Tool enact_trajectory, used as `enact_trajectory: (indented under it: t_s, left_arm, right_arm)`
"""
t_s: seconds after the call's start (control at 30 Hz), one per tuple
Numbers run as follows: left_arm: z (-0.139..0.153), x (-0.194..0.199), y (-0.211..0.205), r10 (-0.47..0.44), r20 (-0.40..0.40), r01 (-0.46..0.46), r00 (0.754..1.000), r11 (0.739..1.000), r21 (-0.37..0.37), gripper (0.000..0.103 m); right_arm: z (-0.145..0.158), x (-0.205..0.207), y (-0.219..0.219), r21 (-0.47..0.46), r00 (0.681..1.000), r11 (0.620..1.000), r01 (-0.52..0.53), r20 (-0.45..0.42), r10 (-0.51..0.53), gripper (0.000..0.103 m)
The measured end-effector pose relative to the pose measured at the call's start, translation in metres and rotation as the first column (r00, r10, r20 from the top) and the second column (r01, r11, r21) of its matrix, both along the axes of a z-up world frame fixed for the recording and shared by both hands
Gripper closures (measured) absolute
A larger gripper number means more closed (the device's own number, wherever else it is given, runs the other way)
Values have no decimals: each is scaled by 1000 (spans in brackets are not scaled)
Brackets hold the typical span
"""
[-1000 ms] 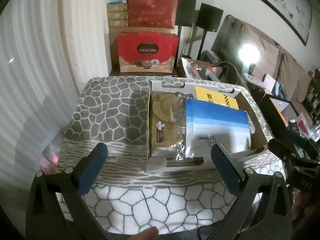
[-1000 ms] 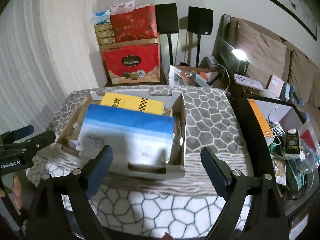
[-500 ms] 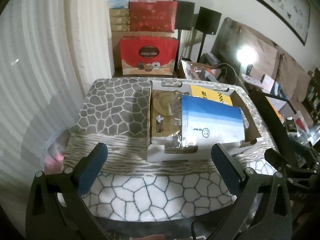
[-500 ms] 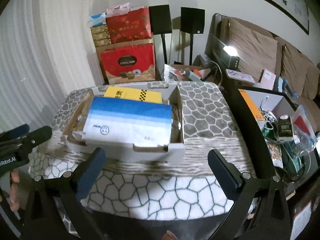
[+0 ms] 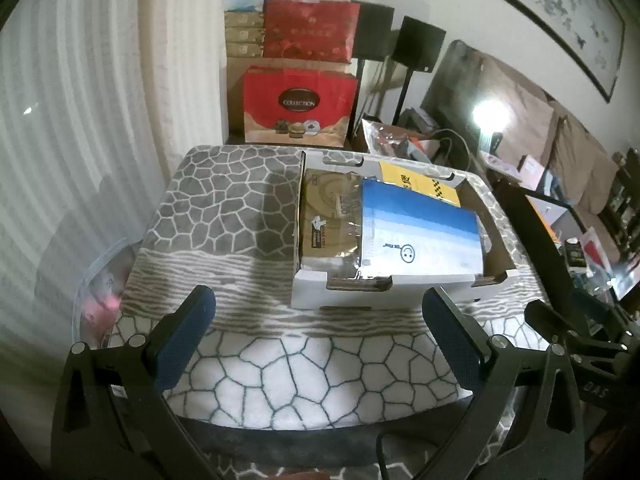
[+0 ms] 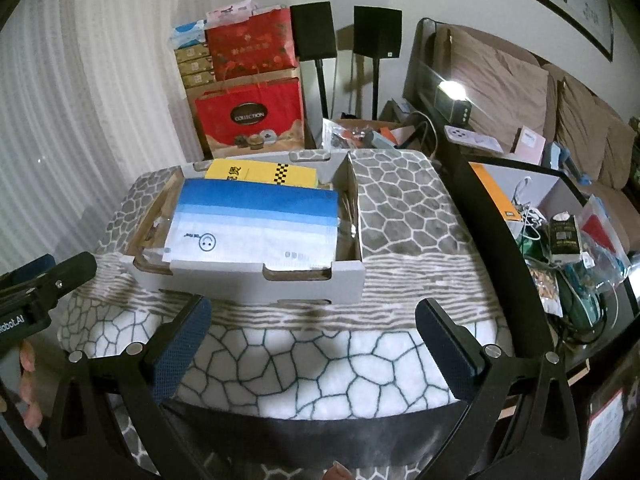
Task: Organize objects
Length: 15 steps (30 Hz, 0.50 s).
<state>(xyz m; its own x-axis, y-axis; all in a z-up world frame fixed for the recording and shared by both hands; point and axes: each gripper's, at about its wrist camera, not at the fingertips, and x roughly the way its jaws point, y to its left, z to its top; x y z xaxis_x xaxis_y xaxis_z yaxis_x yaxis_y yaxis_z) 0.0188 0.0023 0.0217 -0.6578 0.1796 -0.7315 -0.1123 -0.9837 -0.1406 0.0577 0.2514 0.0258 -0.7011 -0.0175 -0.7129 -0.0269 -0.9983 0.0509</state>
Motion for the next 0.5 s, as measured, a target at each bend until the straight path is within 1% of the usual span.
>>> enact_trajectory:
  t_s: [0.2, 0.5]
  left_arm:
    - [-2, 2, 6, -17, 1, 17, 1000, 1000, -16, 0]
    - [-3, 1, 7, -9, 7, 9, 1000, 1000, -26, 0]
  right_arm:
    - [0, 0, 0, 1, 1000, 1000, 2, -1, -2, 0]
    - [1, -1, 2, -2, 1000, 1000, 9, -5, -9, 0]
